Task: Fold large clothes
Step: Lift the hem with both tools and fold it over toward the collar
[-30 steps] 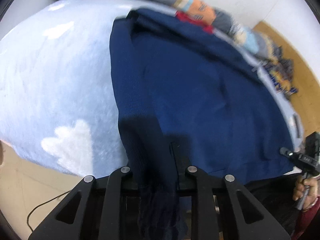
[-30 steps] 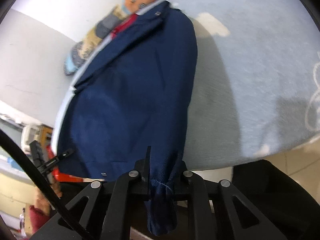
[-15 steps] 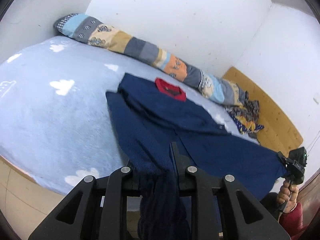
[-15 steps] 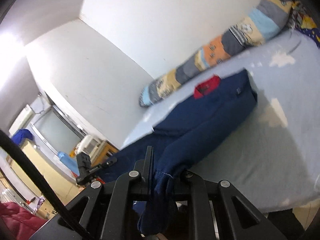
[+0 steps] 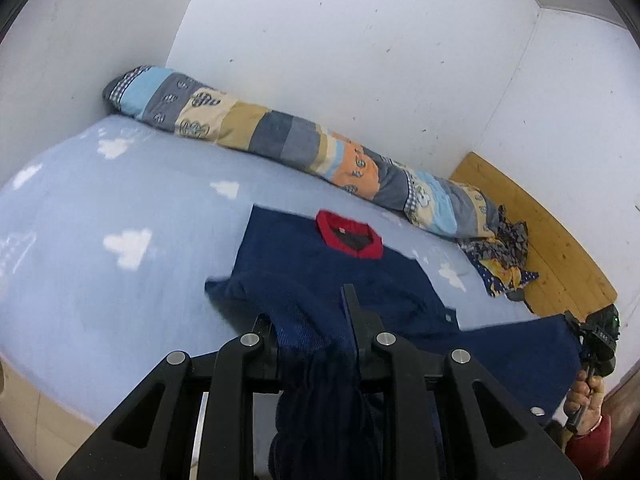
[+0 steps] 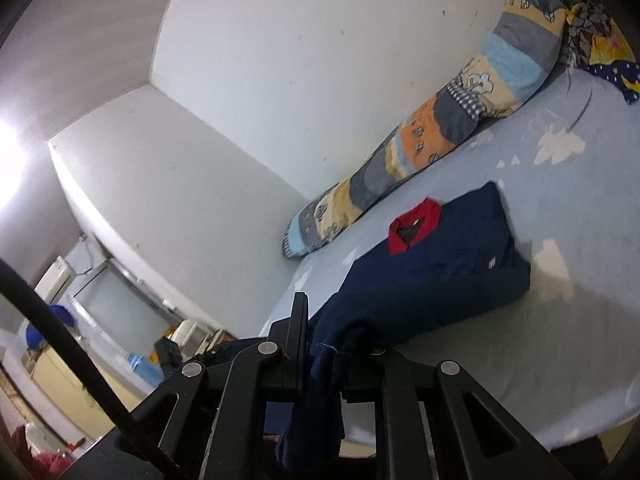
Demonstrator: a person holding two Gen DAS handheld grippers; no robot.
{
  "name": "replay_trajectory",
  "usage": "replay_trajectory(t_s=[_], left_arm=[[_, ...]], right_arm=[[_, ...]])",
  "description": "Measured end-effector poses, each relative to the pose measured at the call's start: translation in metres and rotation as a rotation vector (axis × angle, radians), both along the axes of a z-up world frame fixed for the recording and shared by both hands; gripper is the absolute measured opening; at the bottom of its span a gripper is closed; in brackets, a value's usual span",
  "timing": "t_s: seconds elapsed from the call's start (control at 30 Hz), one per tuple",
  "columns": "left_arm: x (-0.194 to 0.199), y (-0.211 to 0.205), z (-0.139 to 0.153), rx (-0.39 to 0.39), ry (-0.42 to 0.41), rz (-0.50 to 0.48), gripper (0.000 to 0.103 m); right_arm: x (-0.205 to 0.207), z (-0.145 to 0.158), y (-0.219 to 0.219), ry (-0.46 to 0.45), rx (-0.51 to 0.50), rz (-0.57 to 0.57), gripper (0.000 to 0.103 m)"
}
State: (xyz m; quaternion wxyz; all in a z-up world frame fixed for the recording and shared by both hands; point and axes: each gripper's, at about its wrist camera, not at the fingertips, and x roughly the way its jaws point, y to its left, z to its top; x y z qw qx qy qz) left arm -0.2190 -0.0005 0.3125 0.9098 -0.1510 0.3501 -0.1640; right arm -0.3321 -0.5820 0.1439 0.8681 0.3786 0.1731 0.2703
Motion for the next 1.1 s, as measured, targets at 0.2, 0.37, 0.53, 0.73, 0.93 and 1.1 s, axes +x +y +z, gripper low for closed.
replay_trajectory(t_s=[0.2, 0.37, 0.53, 0.73, 0.93, 1.1], left_arm=[[0.08, -0.007, 0.006, 0.009, 0.039, 0.046, 0.023], [0.167, -0.023, -0.008, 0.073, 0.08, 0.069, 0.023], [0.266, -0.034, -0.063, 0.091, 0.194, 0.08, 0.024], [0.368, -0.043, -0.162, 0.1, 0.381, 0.1, 0.024], [0.412, -0.026, -0.231, -0.065, 0.566, 0.156, 0.047], [0.411, -0.002, -0.221, -0.214, 0.547, 0.155, 0.052]], right_arm=[[0.061, 0.022, -0.017, 0.033, 0.009, -0.054, 0.013], [0.145, 0.028, -0.034, 0.094, -0.007, -0.098, 0.013], [0.244, 0.007, -0.049, 0.185, -0.046, -0.145, 0.013], [0.37, -0.067, -0.063, 0.369, -0.039, -0.166, 0.013], [0.44, -0.13, -0.079, 0.565, 0.012, -0.185, 0.037], [0.437, -0.138, -0.109, 0.571, 0.205, -0.208, 0.058]])
